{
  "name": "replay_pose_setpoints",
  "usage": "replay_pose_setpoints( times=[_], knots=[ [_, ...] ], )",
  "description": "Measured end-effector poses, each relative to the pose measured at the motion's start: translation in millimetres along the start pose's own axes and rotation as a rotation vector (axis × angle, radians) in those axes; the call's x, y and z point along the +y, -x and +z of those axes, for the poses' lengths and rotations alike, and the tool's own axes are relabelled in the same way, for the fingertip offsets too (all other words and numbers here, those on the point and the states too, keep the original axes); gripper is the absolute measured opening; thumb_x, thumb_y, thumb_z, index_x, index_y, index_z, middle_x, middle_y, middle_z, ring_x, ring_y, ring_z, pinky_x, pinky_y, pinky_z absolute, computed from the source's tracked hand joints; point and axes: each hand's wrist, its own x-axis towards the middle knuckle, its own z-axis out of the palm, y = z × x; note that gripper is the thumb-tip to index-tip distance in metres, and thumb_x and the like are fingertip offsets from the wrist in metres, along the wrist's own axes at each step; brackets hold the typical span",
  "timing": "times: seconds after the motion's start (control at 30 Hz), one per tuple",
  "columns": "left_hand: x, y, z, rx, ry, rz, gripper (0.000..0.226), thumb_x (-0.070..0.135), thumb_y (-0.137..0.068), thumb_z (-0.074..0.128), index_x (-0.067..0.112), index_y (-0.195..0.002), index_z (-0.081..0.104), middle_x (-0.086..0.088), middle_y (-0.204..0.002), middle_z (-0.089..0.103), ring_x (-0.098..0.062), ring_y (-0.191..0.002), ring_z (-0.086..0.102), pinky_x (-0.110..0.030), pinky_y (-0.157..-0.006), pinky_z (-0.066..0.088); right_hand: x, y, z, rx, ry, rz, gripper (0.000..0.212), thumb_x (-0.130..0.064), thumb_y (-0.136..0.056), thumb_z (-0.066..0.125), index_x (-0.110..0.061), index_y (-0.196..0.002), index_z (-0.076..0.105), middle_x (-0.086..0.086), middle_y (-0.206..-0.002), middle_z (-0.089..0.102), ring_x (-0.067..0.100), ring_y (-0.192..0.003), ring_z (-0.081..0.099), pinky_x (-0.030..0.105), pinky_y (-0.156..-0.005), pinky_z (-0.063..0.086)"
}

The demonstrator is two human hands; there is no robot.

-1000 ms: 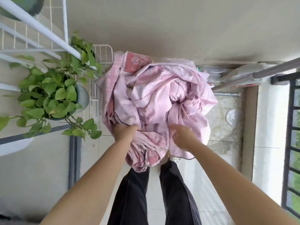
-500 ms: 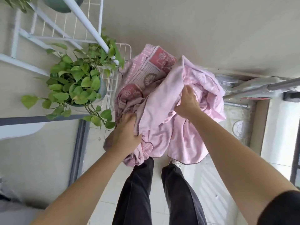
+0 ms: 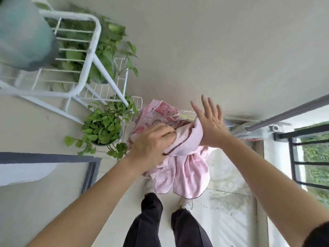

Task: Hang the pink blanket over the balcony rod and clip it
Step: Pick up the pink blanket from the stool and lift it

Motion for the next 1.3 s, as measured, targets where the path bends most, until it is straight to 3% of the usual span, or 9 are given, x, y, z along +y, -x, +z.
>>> replay_pose_setpoints(
  times=[0.1,0.2,0.3,0.47,0.63,0.8,0.97,1.13,1.3],
  knots=[
    [27.2,-46.8,-69.3,0.126,0.048,0.06,0.042,-0.018,-0.055,0.063,0.002,-0.091,0.07,-0.007,-0.095,0.065,-0.029,-0.091,0.062,-0.043,-0.075,0.055,-19.8,13.7,-63.5,-0.111,-0.002,-0.049,0.106,-0.079,-0.052,0.044,-0.025,-0.145,0.045,0.007,-0.161,0.026,0.03,-0.152,0.007,0.055,-0.12,0.005],
    [56.5,-93.7,-140.5,0.319,0.06,0.072,0.039,0.004,-0.065,0.045,0.003,-0.094,0.071,-0.008,-0.096,0.066,-0.03,-0.089,0.062,-0.037,-0.073,0.051,-37.6,37.7,-142.3,0.049,-0.328,0.132,0.05,-0.051,-0.073,0.064,-0.012,-0.104,0.07,0.018,-0.112,0.07,0.021,-0.106,0.062,0.038,-0.087,0.044],
    [78.0,-126.8,-198.6,0.406,0.002,0.052,0.047,0.0,-0.06,0.047,0.005,-0.099,0.071,-0.009,-0.098,0.065,-0.032,-0.09,0.063,-0.038,-0.076,0.049,-35.8,58.7,-225.0,0.312,-0.503,0.261,0.018,-0.035,-0.066,0.068,-0.021,-0.072,0.059,0.009,-0.077,0.068,0.021,-0.075,0.061,0.034,-0.061,0.045],
    [101.7,-155.3,-258.9,0.325,-0.105,-0.061,0.067,0.003,-0.065,0.077,0.013,-0.128,0.059,-0.012,-0.119,0.056,-0.032,-0.11,0.058,-0.034,-0.09,0.046,-35.0,96.9,-368.7,0.883,-0.634,0.262,0.017,-0.025,-0.068,0.058,-0.01,-0.07,0.051,0.002,-0.059,0.054,0.01,-0.063,0.043,0.027,-0.048,0.039],
    [138.4,-173.3,-285.4,0.439,-0.084,-0.057,0.067,0.012,-0.07,0.075,0.014,-0.133,0.052,-0.013,-0.118,0.064,-0.037,-0.109,0.058,-0.039,-0.088,0.047,-74.3,154.0,-470.5,1.222,-0.34,0.057,0.014,-0.019,-0.067,0.055,-0.019,-0.077,0.046,-0.01,-0.055,0.042,0.011,-0.051,0.037,0.023,-0.048,0.031],
    [152.5,-178.2,-314.3,0.677,-0.132,-0.018,0.049,0.015,-0.07,0.077,0.014,-0.116,0.061,-0.009,-0.106,0.07,-0.035,-0.094,0.065,-0.037,-0.074,0.048,-69.3,188.9,-475.5,1.098,-0.097,0.035,0.044,-0.026,-0.067,0.052,-0.027,-0.111,0.051,0.0,-0.07,0.062,0.031,-0.068,0.059,0.042,-0.06,0.05],
    [166.1,-189.4,-329.7,0.817,-0.003,0.081,0.04,0.007,-0.067,0.068,0.014,-0.106,0.063,-0.004,-0.103,0.069,-0.027,-0.092,0.064,-0.036,-0.076,0.05,-53.7,190.6,-442.7,0.755,0.015,0.153,0.061,-0.057,-0.062,0.077,-0.038,-0.116,0.055,-0.005,-0.1,0.063,0.024,-0.09,0.06,0.038,-0.075,0.051],
    [173.0,-200.6,-322.7,0.784,-0.039,0.143,0.042,0.004,-0.065,0.063,0.016,-0.105,0.064,-0.002,-0.102,0.068,-0.027,-0.092,0.064,-0.038,-0.076,0.052,-35.5,175.9,-418.8,0.713,-0.005,0.193,0.022,-0.046,-0.075,0.07,-0.029,-0.08,0.057,-0.005,-0.08,0.059,0.026,-0.078,0.06,0.03,-0.052,0.034],
    [167.1,-200.7,-298.1,0.741,-0.037,0.081,0.038,0.006,-0.067,0.065,0.015,-0.103,0.066,-0.003,-0.101,0.07,-0.028,-0.091,0.065,-0.035,-0.075,0.051,-20.5,172.8,-411.3,0.766,-0.07,0.161,0.009,-0.025,-0.075,0.057,-0.023,-0.069,0.05,-0.005,-0.064,0.059,0.03,-0.068,0.055,0.032,-0.049,0.038]
  ],
)
